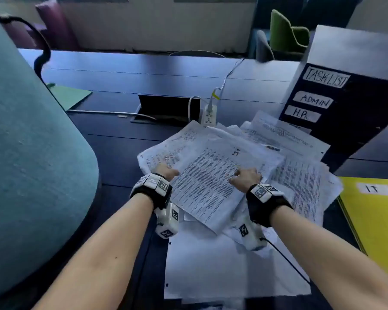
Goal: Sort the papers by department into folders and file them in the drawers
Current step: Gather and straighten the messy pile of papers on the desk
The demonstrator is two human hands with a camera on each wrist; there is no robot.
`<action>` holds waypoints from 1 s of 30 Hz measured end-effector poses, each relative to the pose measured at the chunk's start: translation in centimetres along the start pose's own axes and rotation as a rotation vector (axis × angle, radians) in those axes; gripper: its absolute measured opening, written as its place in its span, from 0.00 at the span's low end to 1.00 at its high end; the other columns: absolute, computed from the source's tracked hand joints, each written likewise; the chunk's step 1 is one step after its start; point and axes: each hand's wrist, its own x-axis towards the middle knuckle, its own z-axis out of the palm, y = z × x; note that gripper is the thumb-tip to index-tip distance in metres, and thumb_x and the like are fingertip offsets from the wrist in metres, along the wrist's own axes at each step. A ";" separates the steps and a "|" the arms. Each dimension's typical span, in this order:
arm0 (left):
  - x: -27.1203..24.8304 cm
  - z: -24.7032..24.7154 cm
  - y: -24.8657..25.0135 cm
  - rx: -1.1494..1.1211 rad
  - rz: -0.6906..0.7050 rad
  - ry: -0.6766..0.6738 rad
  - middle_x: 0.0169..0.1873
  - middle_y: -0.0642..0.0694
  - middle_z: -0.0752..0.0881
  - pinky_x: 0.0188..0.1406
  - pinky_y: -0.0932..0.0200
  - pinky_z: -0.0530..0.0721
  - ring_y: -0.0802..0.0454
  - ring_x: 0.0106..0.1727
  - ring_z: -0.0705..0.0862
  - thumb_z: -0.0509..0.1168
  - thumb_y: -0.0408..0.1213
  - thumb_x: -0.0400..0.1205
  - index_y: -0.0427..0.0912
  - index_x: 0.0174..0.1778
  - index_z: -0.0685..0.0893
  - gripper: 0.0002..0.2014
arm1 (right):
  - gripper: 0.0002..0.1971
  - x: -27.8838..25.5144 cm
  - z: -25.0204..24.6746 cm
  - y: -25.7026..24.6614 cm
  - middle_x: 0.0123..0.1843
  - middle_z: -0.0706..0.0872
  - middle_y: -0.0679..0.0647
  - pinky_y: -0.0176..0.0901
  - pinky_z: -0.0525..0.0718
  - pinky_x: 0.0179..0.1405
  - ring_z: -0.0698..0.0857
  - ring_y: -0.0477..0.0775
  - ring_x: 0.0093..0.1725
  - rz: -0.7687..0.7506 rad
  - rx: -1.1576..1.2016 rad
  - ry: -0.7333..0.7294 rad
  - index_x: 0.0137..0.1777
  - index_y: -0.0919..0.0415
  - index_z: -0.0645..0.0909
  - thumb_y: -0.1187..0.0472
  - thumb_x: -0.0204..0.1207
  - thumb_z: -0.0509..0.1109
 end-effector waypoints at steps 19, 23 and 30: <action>0.2 3.7 0.7 -0.164 -0.057 -0.140 0.51 0.38 0.87 0.53 0.56 0.81 0.43 0.52 0.84 0.74 0.36 0.73 0.32 0.54 0.84 0.16 | 0.15 2.1 0.0 3.6 0.55 0.87 0.67 0.42 0.77 0.46 0.85 0.65 0.55 0.256 0.580 0.264 0.57 0.71 0.83 0.62 0.75 0.72; 0.0 4.1 -0.3 -0.354 -0.063 -0.226 0.38 0.40 0.89 0.54 0.49 0.85 0.44 0.41 0.88 0.77 0.42 0.69 0.33 0.45 0.86 0.17 | 0.12 2.2 -0.9 4.3 0.60 0.85 0.68 0.44 0.78 0.55 0.82 0.66 0.60 0.246 0.503 0.287 0.59 0.73 0.82 0.69 0.79 0.63; 0.6 4.6 -0.2 -0.358 -0.020 0.031 0.50 0.34 0.88 0.60 0.50 0.80 0.39 0.56 0.84 0.64 0.37 0.81 0.30 0.54 0.86 0.14 | 0.16 3.1 -3.6 6.8 0.41 0.70 0.71 0.42 0.63 0.41 0.71 0.59 0.42 0.229 0.459 0.495 0.31 0.65 0.69 0.70 0.82 0.55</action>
